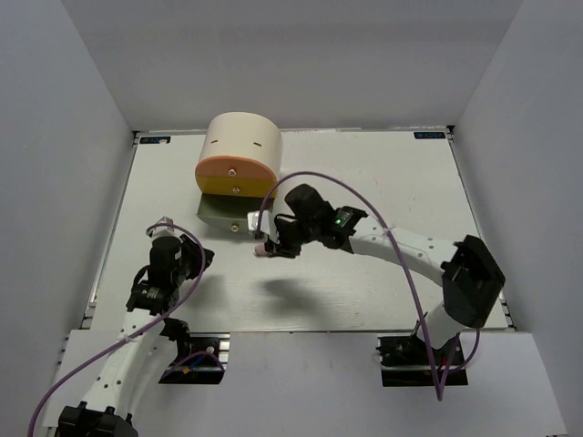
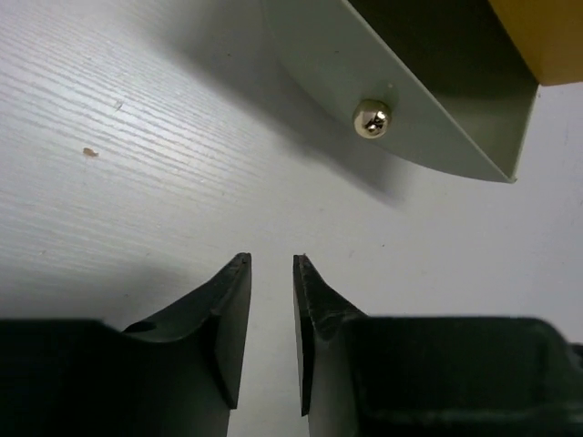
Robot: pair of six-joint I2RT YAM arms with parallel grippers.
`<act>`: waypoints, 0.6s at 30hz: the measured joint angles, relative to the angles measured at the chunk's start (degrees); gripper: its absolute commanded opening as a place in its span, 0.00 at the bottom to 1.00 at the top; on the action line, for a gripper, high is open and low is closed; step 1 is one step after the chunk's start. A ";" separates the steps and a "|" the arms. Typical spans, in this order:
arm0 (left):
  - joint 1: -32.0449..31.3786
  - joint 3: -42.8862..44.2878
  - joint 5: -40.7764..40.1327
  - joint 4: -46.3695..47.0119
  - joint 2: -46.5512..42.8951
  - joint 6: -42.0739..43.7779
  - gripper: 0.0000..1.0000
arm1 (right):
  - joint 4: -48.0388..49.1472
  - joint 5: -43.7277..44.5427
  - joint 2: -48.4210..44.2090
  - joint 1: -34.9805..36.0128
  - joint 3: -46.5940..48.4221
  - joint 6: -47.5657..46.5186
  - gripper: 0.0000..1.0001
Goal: Sort the stationery into containers
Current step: Grab a piece of stationery with the right arm, then place the stationery into the container
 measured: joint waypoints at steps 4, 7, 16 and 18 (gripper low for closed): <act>0.00 -0.81 1.79 2.99 0.37 1.60 0.36 | 0.96 0.79 -1.86 -1.79 6.56 0.87 0.00; 0.00 -0.90 3.85 6.05 2.75 3.28 0.41 | 1.38 2.21 0.44 -3.04 11.52 1.09 0.00; 0.00 -0.26 6.80 9.66 8.85 6.86 0.46 | 2.67 8.13 18.78 -4.52 27.10 1.05 0.12; 0.00 -0.20 6.86 9.92 8.57 7.13 0.47 | 2.43 9.46 21.16 -4.61 28.26 0.96 0.32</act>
